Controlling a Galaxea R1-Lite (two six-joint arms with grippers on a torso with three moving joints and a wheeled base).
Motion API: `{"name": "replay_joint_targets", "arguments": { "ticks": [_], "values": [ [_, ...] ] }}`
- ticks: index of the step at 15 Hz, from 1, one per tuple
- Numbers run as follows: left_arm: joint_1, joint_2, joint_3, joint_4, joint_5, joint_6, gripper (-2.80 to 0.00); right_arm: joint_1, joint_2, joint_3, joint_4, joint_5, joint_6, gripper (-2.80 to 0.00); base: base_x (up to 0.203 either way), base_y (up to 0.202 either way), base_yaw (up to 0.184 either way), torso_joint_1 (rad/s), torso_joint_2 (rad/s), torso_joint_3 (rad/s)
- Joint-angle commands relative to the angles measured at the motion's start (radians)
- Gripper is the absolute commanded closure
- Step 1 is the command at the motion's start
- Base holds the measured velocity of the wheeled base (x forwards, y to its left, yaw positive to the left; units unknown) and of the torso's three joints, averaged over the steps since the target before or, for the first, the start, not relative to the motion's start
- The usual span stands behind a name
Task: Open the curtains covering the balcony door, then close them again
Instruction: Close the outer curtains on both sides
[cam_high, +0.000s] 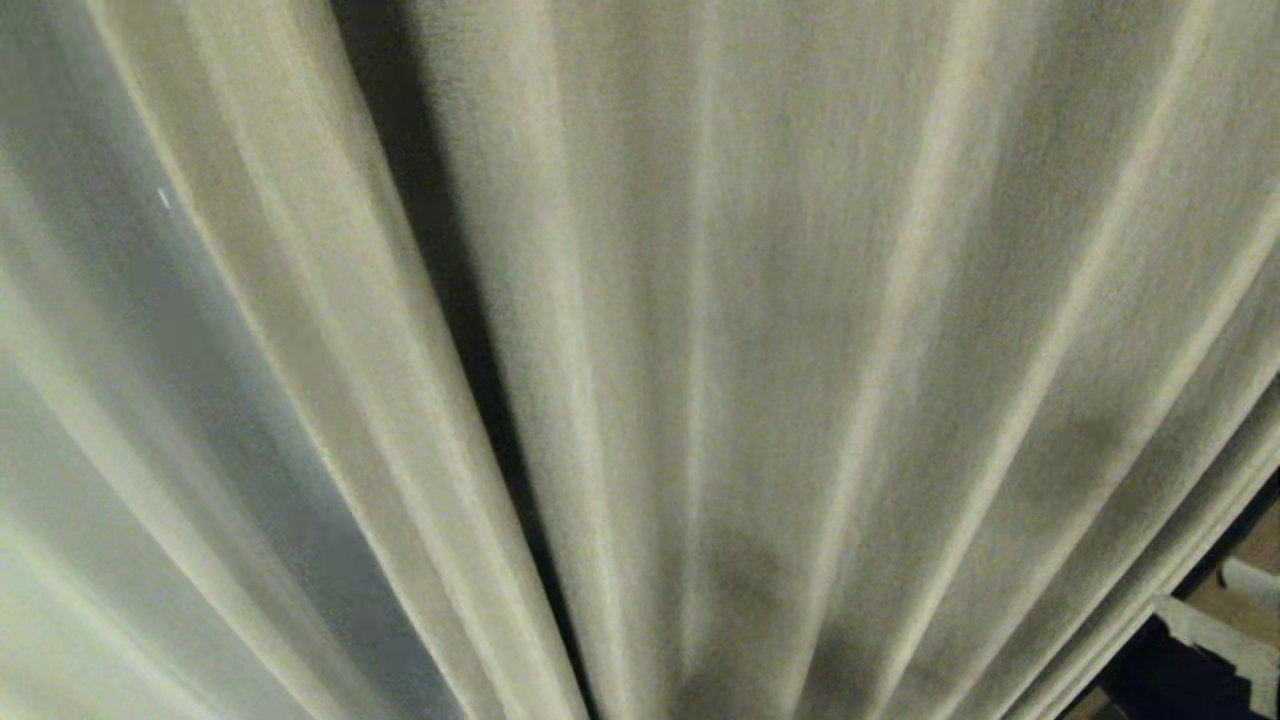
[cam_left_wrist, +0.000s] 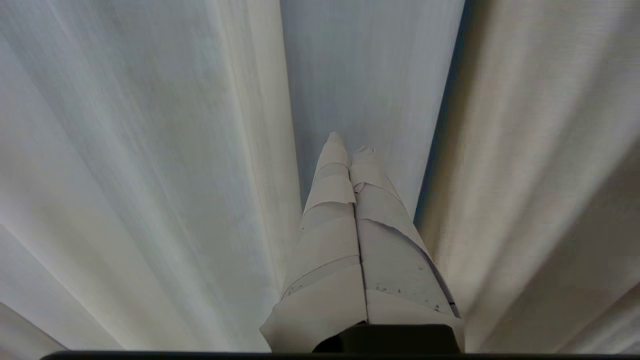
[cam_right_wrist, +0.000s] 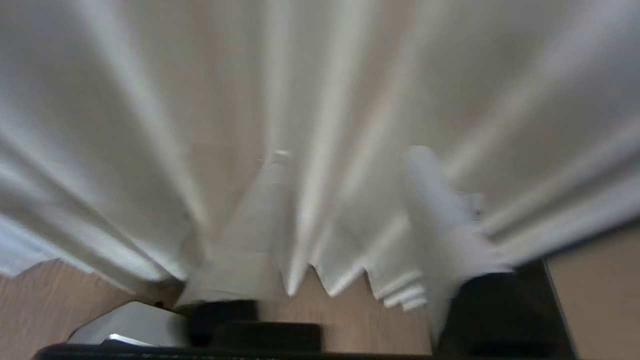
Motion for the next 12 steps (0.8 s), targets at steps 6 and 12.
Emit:
{"name": "replay_joint_targets", "arguments": {
  "ticks": [6, 12],
  "values": [
    [0.000, 0.000, 0.000, -0.001, 0.000, -0.001, 0.00, -0.091, -0.275, 0.156, 0.019, -0.069, 0.012, 0.00, 0.000, 0.000, 0.000, 0.000, 0.00, 0.000],
    [0.000, 0.000, 0.000, -0.001, 0.000, -0.002, 0.00, -0.209, -0.557, 0.225, 0.181, 0.058, 0.012, 0.00, 0.000, 0.000, 0.000, 0.000, 0.00, 0.000]
  ]
}}
